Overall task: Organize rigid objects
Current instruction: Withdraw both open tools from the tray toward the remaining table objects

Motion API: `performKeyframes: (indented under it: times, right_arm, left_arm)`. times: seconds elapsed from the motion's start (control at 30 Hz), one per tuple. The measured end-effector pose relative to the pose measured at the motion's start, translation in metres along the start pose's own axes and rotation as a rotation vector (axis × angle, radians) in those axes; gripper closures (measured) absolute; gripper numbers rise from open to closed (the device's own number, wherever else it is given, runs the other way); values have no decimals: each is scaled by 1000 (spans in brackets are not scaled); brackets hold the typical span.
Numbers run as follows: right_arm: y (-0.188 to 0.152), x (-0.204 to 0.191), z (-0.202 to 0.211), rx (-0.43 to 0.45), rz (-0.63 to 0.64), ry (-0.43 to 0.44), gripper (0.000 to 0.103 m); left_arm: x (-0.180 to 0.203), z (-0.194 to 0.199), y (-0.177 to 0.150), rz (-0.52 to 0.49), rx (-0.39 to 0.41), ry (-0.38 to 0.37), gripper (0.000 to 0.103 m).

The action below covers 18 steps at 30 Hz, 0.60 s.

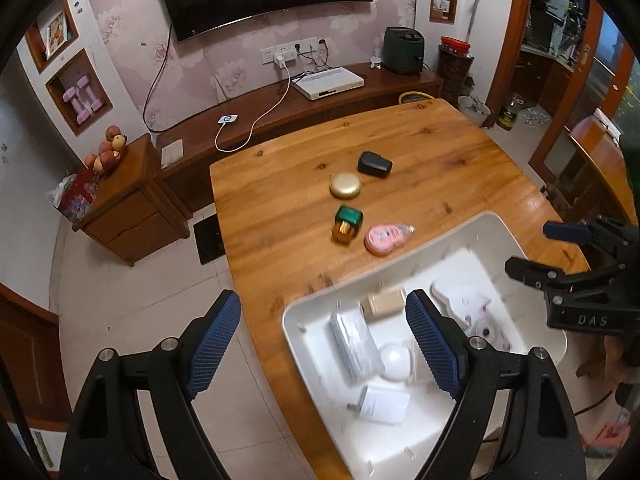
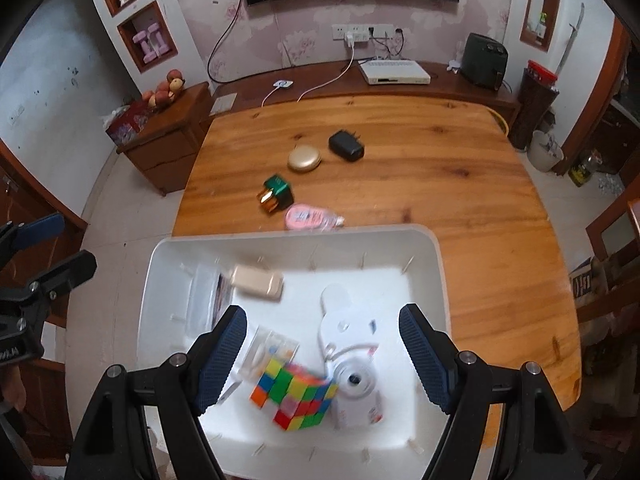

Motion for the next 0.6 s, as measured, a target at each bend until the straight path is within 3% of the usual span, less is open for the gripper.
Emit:
performKeyframes:
  times: [0.17,0.33,0.6]
  right_arm:
    - [41,22,-6,14,30,-40,24]
    - [91,41,-18,27,62,-53,24]
    - [166,58,-92,-33,199,-82,24]
  left_arm:
    - [7,-23,26,-36,-35,18,16]
    - [14,-78,47,-52,-144,6,16]
    - [24,-168,71,-79,-297,-24,16]
Point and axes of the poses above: each gripper's, at about its wrist camera, not at the fingertips, and z roughly against the way its jaws point, x to its right, y to its top, the point moved 9 cm from there along -z, roughly the way its jaws point, and after that the axes turned 4 degrees about -x, right-handed, at the moved point
